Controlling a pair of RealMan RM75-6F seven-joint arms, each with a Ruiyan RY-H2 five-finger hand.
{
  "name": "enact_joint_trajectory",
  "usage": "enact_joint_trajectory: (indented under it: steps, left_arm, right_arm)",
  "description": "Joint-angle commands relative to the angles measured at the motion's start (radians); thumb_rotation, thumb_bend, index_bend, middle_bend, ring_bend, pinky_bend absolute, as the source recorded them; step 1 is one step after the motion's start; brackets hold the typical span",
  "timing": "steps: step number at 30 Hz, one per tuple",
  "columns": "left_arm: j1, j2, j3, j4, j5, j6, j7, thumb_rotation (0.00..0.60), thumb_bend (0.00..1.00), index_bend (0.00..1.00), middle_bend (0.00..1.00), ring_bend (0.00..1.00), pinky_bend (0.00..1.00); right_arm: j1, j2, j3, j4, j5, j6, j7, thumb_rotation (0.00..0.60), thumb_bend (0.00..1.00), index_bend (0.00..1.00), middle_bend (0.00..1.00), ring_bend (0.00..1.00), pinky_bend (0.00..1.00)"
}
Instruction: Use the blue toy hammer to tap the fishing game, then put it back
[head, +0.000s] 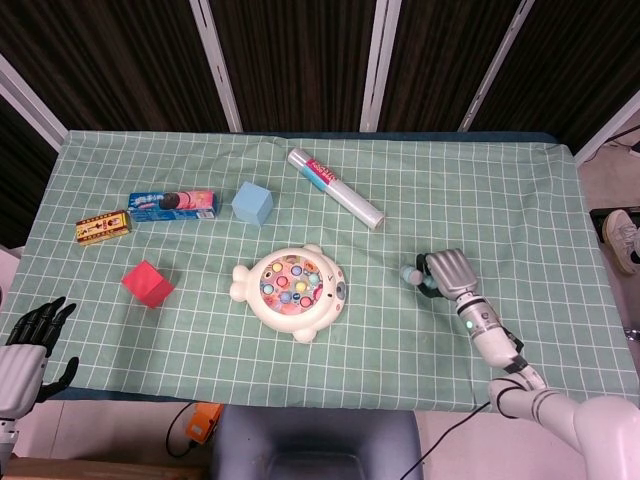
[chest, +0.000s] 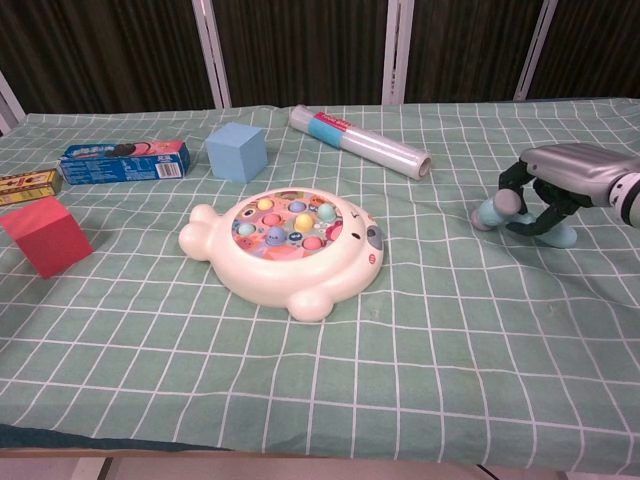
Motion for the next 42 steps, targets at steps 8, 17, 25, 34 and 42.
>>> enact_joint_trajectory:
  steps: [8,17,25,34,42]
  left_arm:
    - [-0.002,-0.003,0.0,-0.002,-0.004,-0.005,0.01,0.6,0.42,0.0,0.0,0.0,0.11]
    - [-0.004,-0.004,-0.001,-0.002,-0.008,-0.008,0.014,0.6,0.42,0.0,0.0,0.0,0.11]
    - [-0.004,-0.004,-0.001,-0.002,-0.008,-0.009,0.015,0.6,0.42,0.0,0.0,0.0,0.11]
    - [-0.005,-0.004,0.0,-0.002,-0.008,-0.01,0.016,0.6,0.42,0.0,0.0,0.0,0.11]
    - [-0.005,-0.005,0.0,-0.003,-0.01,-0.01,0.017,0.6,0.42,0.0,0.0,0.0,0.11]
  right_arm:
    - [-0.008,-0.009,0.013,0.036,-0.008,-0.034,0.07,0.6,0.47,0.98,0.79,0.85,0.89]
    - [-0.011,-0.008,0.017,0.06,-0.029,-0.045,0.127,0.6,0.44,0.95,0.79,0.83,0.87]
    - [-0.01,-0.01,0.021,0.079,-0.041,-0.05,0.148,0.6,0.42,0.91,0.79,0.8,0.82]
    - [-0.011,-0.008,0.027,0.091,-0.042,-0.066,0.163,0.6,0.41,0.89,0.79,0.79,0.81]
    - [-0.012,-0.014,0.032,0.11,-0.044,-0.075,0.191,0.6,0.41,0.88,0.79,0.79,0.81]
